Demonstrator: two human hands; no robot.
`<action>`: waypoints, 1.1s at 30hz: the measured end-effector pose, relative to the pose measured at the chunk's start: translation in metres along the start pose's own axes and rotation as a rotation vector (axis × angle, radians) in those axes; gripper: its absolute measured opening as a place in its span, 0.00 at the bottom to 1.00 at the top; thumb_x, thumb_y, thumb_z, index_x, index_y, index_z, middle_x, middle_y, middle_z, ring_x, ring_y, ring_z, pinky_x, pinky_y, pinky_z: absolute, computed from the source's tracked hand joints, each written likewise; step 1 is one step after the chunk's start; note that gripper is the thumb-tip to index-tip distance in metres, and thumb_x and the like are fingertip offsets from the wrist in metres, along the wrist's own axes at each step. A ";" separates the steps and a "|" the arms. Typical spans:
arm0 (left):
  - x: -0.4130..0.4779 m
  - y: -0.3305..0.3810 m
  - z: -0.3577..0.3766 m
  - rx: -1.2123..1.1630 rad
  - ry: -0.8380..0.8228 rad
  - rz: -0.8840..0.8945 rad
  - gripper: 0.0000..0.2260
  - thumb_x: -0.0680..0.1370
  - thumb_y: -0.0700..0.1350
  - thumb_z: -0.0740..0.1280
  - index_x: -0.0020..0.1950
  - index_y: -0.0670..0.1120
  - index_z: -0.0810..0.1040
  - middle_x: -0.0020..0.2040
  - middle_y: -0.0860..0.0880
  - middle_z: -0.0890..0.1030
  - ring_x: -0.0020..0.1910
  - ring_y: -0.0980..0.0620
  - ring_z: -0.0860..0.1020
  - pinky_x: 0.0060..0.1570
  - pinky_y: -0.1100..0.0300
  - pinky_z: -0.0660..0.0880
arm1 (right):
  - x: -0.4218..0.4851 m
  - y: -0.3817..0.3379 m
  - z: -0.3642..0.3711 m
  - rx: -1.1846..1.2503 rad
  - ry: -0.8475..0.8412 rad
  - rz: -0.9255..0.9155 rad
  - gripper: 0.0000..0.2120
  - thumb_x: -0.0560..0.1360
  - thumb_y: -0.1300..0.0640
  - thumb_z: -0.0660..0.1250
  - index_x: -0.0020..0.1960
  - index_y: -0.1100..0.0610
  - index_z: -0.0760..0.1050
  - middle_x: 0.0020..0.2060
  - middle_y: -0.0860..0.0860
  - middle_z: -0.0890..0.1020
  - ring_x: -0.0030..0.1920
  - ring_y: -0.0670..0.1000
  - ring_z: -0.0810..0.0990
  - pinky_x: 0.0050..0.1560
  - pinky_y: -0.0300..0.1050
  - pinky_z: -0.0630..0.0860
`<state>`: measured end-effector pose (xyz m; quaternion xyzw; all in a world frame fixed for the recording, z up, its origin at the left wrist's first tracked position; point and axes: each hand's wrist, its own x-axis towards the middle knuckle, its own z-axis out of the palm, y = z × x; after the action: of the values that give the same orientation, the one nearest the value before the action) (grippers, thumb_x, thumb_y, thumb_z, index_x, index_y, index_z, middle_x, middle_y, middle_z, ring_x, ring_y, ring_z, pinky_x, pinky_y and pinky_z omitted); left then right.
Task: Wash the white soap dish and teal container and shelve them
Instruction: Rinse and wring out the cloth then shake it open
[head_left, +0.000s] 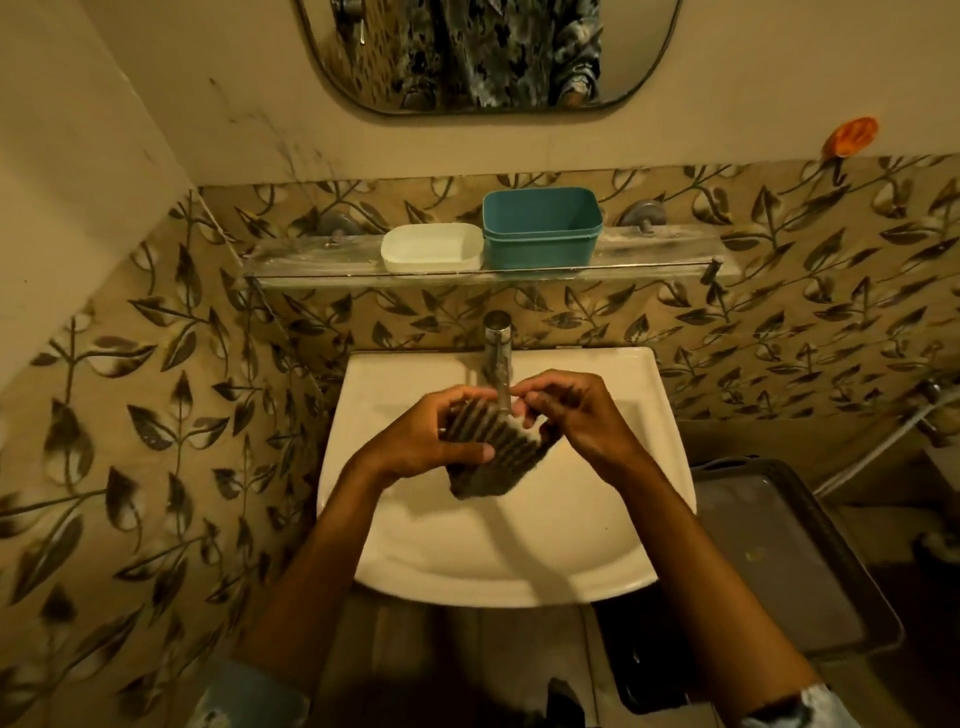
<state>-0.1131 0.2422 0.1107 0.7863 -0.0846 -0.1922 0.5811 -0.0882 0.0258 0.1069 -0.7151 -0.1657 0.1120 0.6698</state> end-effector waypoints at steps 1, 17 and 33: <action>0.002 -0.002 0.013 0.000 -0.006 -0.020 0.21 0.71 0.41 0.73 0.63 0.49 0.76 0.48 0.46 0.80 0.49 0.52 0.80 0.52 0.59 0.77 | -0.002 -0.007 0.002 -0.011 -0.013 -0.017 0.10 0.77 0.68 0.61 0.51 0.60 0.80 0.38 0.57 0.80 0.35 0.50 0.78 0.32 0.42 0.75; 0.058 -0.201 0.113 0.643 0.064 -0.564 0.33 0.77 0.49 0.64 0.77 0.46 0.52 0.75 0.42 0.62 0.73 0.42 0.64 0.71 0.45 0.62 | -0.092 0.070 -0.047 -0.071 0.329 0.422 0.08 0.78 0.67 0.61 0.49 0.64 0.78 0.35 0.58 0.81 0.31 0.51 0.76 0.29 0.41 0.78; 0.082 -0.110 0.066 0.438 -0.237 -0.174 0.10 0.72 0.41 0.70 0.40 0.52 0.70 0.50 0.45 0.78 0.48 0.43 0.80 0.44 0.49 0.79 | -0.036 0.122 -0.044 -0.261 0.090 0.464 0.16 0.71 0.72 0.63 0.55 0.59 0.78 0.49 0.54 0.81 0.53 0.56 0.80 0.56 0.54 0.78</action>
<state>-0.0747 0.1895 -0.0268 0.8695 -0.1238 -0.3094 0.3646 -0.0937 -0.0348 -0.0133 -0.8184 0.0193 0.2083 0.5352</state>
